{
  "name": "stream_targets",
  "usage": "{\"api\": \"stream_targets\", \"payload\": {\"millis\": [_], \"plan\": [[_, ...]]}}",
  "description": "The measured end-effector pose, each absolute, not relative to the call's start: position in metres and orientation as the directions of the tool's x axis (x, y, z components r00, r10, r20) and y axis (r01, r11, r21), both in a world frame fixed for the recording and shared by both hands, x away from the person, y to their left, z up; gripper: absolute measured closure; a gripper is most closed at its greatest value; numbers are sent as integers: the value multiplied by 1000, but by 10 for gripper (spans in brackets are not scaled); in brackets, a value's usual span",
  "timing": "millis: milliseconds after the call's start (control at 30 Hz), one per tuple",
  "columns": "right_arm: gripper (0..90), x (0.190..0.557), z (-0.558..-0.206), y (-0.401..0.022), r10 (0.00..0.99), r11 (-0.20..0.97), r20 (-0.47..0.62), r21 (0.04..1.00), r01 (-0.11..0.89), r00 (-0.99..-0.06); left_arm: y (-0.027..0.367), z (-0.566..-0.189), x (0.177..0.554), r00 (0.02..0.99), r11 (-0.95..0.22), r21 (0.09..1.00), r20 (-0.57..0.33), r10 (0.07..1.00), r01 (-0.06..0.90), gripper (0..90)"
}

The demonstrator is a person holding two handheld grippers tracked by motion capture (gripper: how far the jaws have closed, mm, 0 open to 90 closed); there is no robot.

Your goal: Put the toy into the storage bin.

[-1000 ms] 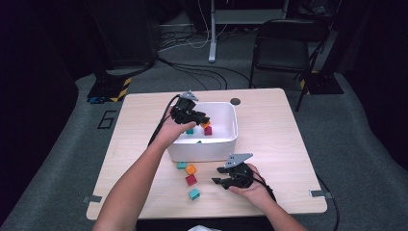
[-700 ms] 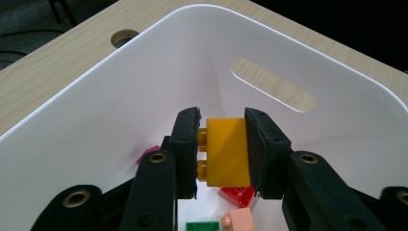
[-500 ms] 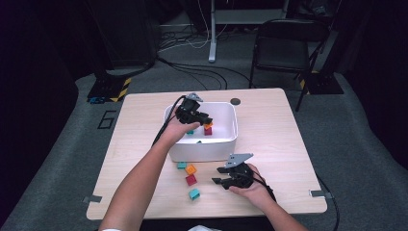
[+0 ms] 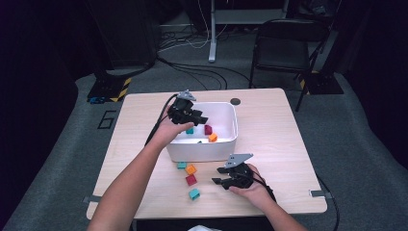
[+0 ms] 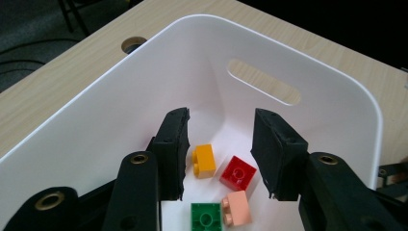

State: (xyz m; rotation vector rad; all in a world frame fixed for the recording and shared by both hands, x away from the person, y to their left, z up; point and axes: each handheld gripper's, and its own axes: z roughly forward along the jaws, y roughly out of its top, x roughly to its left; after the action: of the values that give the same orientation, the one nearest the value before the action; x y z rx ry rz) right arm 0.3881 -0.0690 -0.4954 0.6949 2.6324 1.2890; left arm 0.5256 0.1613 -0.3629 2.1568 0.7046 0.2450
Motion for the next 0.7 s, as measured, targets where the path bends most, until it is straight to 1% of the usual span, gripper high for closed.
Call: {"api": "stream_targets", "payload": {"millis": [233, 300, 367, 500, 533, 700], "plan": [[522, 388, -496, -68, 459, 530, 86, 772, 350, -884, 178, -348, 505, 828, -488, 784, -58, 558, 384, 560], [521, 388, -497, -68, 458, 531, 85, 773, 349, -885, 182, -345, 499, 831, -499, 783, -42, 554, 373, 560], [521, 388, -497, -68, 457, 532, 82, 773, 346, -886, 185, -343, 493, 833, -490, 789, -48, 552, 370, 560], [521, 388, -497, -68, 460, 531, 84, 772, 350, -884, 189, -342, 481, 836, -503, 790, -22, 548, 350, 562], [521, 388, -497, -68, 459, 531, 86, 771, 351, -884, 190, -342, 473, 838, -504, 794, -13, 545, 340, 564], [520, 388, -497, -68, 460, 532, 84, 770, 351, -884, 195, -342, 459, 852, -496, 806, -19, 523, 322, 567]]}}
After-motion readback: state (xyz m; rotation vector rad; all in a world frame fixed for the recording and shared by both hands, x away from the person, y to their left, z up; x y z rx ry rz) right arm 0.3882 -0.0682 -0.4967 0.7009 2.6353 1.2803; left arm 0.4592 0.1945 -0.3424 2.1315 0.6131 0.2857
